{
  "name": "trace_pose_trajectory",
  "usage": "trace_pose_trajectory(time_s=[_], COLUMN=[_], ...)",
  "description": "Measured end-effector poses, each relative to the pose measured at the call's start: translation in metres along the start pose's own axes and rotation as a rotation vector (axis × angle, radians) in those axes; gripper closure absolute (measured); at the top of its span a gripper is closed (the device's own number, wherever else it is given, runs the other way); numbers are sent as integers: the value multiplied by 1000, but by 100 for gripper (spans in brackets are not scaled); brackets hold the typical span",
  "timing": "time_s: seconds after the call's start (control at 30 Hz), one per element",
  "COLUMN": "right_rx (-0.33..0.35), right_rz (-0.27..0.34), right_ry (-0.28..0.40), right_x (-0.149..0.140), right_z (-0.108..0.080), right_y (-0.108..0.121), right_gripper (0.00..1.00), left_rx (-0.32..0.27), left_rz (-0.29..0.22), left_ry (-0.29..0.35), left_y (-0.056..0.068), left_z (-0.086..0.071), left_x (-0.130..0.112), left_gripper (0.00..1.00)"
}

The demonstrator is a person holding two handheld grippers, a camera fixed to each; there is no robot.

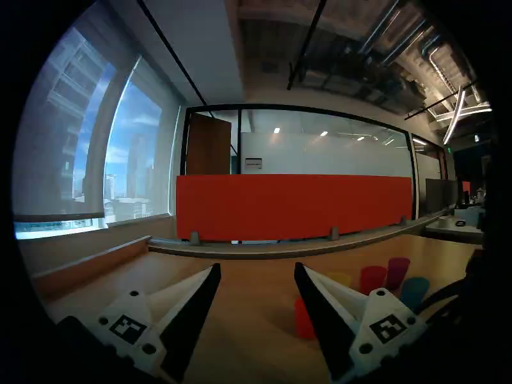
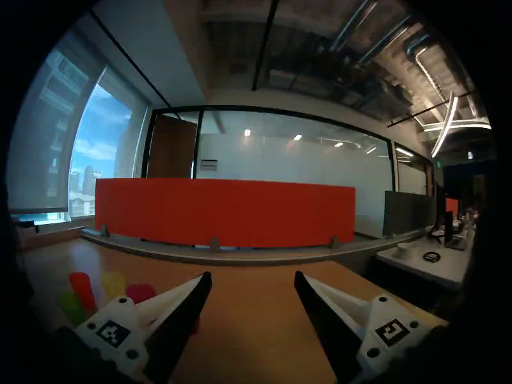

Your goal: Pour water

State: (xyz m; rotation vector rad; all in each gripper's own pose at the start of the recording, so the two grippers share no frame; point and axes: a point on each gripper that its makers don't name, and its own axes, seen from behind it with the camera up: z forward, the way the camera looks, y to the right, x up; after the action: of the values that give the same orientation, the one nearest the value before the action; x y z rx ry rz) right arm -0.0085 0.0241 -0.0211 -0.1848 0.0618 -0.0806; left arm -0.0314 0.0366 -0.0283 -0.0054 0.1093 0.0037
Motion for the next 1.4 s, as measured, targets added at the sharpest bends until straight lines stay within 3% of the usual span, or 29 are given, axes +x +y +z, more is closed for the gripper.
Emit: trace_pose_trajectory(time_s=[0.2, 0.6, 1.0, 1.4], right_rx=[-22, -32, -30, -34], right_rz=[-14, -11, -43, -34], right_ry=[-12, -56, -62, -59], right_x=[-3, -19, -19, -16], right_z=[-4, -4, -4, -4], right_y=[3, 2, -3, -1], right_gripper=[0, 0, 0, 0], left_rx=[-3, 26, 32, 35], left_rz=[7, 21, 1, 2], left_ry=[-14, -37, -41, -59], left_y=[0, -14, -22, -24], left_z=[-1, 0, 4, 4], left_x=[-20, -51, -60, -64], left_gripper=[15, 15, 15, 16])
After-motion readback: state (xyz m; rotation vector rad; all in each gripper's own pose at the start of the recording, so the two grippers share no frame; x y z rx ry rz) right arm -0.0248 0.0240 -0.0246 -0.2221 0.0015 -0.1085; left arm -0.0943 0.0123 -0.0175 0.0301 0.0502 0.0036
